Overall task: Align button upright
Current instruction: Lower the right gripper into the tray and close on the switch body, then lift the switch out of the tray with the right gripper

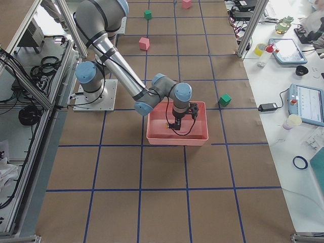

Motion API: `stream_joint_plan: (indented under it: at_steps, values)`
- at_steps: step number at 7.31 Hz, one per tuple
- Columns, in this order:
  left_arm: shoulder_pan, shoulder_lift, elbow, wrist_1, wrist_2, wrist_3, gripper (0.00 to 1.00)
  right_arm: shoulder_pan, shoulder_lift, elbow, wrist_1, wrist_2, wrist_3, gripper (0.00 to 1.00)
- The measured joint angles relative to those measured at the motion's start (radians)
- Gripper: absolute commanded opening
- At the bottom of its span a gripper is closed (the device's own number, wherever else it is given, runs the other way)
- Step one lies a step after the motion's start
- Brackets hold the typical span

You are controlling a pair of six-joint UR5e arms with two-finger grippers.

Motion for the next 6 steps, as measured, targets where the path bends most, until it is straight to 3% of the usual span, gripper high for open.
stream_joint_plan:
  at_steps: [1,4,6]
  values:
    - [0.0,-0.002,0.001,0.002,0.0,0.001,1.0,0.0,0.001,0.0,0.003,-0.006,-0.001,0.43]
    - [0.007,-0.02,0.002,0.036,-0.001,0.006,1.0,0.0,0.002,0.0,0.015,-0.02,-0.004,0.0]
    - [0.009,-0.032,0.003,0.063,-0.001,0.008,1.0,0.0,-0.001,-0.002,0.018,-0.04,-0.004,0.0]
